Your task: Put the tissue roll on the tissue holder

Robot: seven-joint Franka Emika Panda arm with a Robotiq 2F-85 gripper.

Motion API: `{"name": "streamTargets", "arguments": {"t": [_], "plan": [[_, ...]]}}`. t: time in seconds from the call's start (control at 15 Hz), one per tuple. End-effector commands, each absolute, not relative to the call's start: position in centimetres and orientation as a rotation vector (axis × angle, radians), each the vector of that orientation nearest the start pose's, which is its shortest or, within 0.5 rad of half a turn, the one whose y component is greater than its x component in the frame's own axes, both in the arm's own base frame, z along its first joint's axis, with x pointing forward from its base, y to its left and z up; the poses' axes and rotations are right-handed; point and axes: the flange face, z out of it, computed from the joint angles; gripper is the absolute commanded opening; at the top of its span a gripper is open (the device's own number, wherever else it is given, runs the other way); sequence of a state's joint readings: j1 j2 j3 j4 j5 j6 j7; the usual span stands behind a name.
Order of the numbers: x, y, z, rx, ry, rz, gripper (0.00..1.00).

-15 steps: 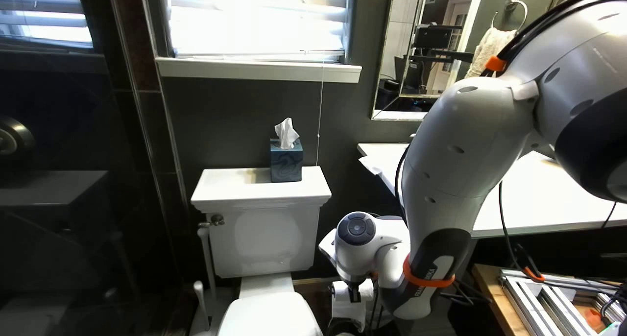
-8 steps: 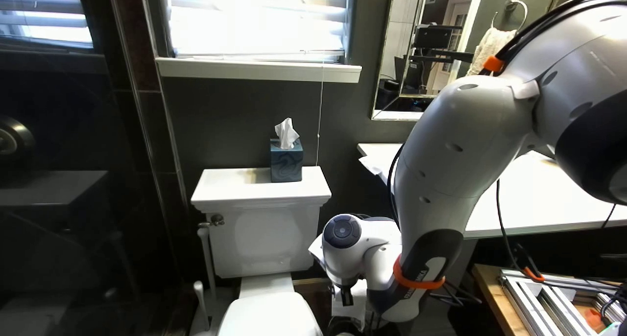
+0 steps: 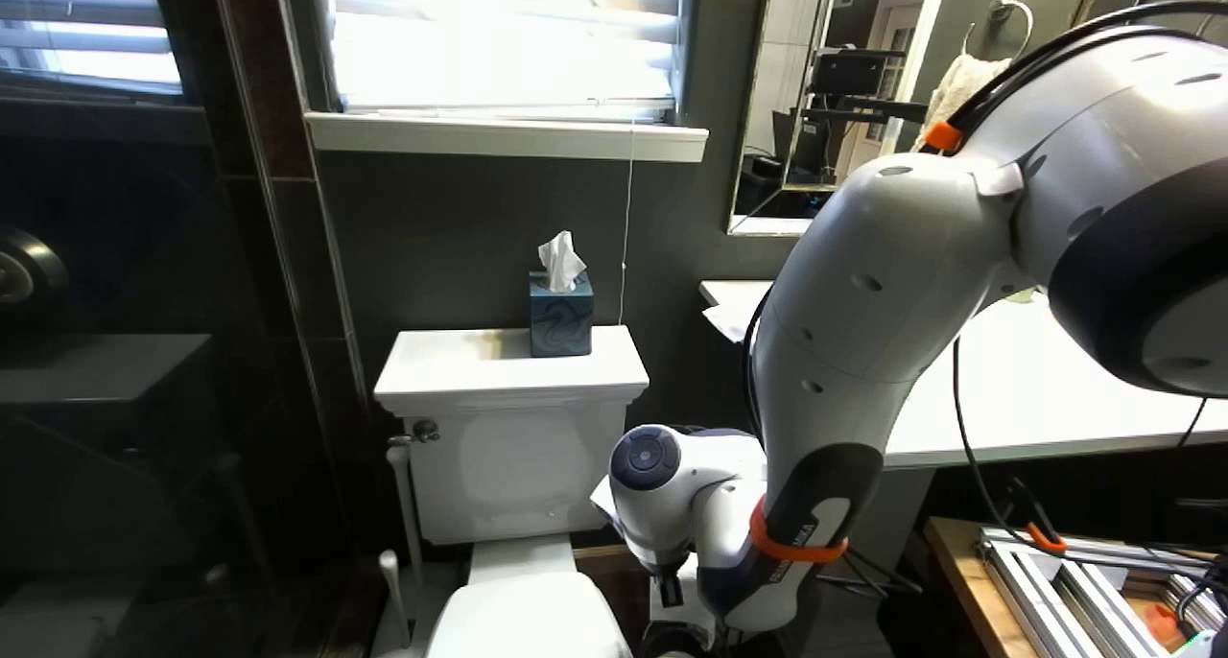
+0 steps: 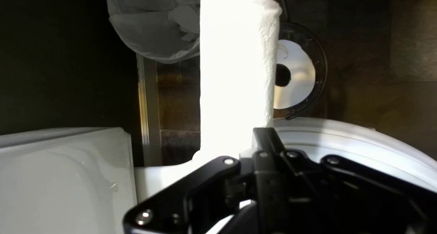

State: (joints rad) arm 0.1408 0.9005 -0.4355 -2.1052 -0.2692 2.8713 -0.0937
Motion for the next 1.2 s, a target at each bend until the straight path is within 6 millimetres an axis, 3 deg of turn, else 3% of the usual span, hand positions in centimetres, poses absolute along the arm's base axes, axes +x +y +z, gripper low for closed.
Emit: {"name": "streamTargets", "arguments": {"t": [0.0, 1.13], "plan": [[51.0, -17.1, 0.8, -3.468, -0.392, 0.362, 0.00], [53.0, -17.0, -4.2, -3.335, -0.495, 0.473, 0.00]]}}
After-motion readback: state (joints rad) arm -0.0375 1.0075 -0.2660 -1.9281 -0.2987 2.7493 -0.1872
